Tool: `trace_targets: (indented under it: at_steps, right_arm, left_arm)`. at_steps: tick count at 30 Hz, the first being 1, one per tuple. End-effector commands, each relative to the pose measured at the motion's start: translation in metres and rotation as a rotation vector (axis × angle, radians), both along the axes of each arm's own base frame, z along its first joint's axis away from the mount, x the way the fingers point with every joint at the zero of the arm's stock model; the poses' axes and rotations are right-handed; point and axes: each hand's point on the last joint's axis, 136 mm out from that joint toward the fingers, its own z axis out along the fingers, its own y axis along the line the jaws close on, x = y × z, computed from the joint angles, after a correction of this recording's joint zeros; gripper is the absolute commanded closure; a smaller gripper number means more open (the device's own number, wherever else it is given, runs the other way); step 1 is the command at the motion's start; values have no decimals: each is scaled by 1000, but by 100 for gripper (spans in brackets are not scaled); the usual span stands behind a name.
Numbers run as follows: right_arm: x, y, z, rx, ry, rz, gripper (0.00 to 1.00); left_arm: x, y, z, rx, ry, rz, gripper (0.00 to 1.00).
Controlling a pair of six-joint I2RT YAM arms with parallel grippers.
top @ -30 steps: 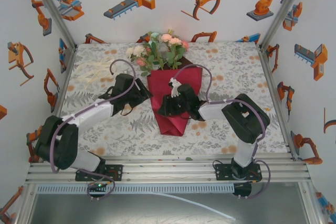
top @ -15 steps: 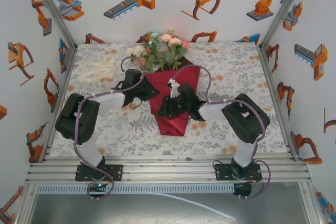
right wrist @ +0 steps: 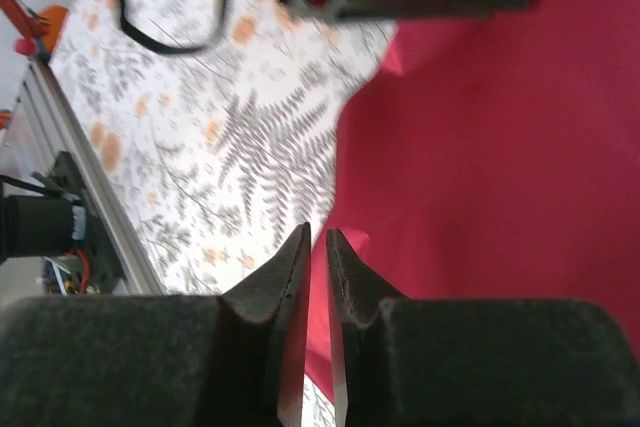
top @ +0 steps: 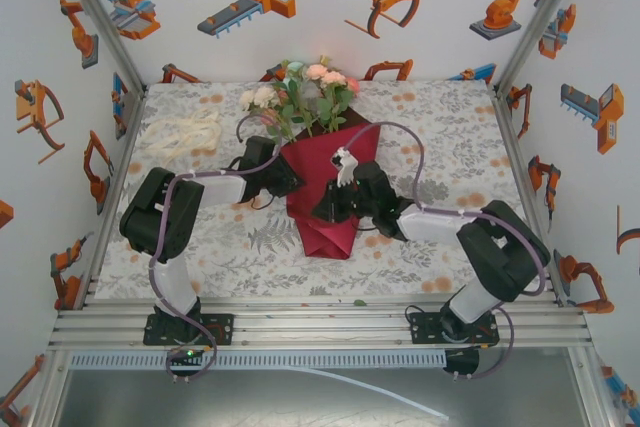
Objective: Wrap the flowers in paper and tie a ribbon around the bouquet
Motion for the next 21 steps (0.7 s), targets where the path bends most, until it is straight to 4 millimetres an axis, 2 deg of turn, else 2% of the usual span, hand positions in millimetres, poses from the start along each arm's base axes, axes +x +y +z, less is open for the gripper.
trace_targets:
  at_steps: [1, 3, 5, 9, 12, 14, 17, 21]
  right_arm:
    - [-20, -18, -59, -103, 146, -16, 84]
    - [-28, -24, -72, -120, 172, -19, 84]
    - [-33, -27, -73, -122, 185, -13, 84]
    - [-32, -29, -43, -77, 128, -23, 82]
    - [-16, -47, -28, -65, 85, -116, 82]
    - [-8, -61, -34, -77, 97, -172, 82]
    - [-7, -73, -56, -117, 148, -196, 82]
    - [-15, -74, -75, -122, 213, -179, 83]
  left_arm:
    - [1, -3, -4, 35, 4, -14, 68]
    - [1, -1, -5, 49, 5, -10, 68]
    - [1, 1, -5, 62, 7, -11, 68]
    - [0, 1, -4, 66, 6, -12, 68]
    - [0, 1, -1, 64, -1, -14, 68]
    - [0, 0, 1, 59, -6, -18, 68]
    - [-1, -2, 5, 53, -10, -27, 68]
    - [-4, -5, 20, 48, -36, -50, 67]
